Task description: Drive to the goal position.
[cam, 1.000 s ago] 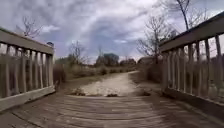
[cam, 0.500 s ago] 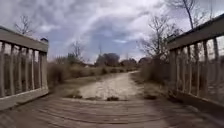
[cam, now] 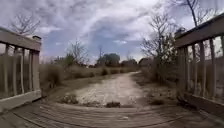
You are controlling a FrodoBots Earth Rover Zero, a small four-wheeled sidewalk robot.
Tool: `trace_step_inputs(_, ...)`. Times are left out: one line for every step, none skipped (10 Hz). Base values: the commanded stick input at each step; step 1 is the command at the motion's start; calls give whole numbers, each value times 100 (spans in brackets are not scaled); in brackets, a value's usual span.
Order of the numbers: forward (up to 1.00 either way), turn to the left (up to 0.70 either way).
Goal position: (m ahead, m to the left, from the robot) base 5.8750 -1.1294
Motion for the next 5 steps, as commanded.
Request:
trace_step_inputs(50,0)
trace_step_inputs(50,0)
trace_step_inputs(50,0)
trace_step_inputs(50,0)
trace_step_inputs(50,0)
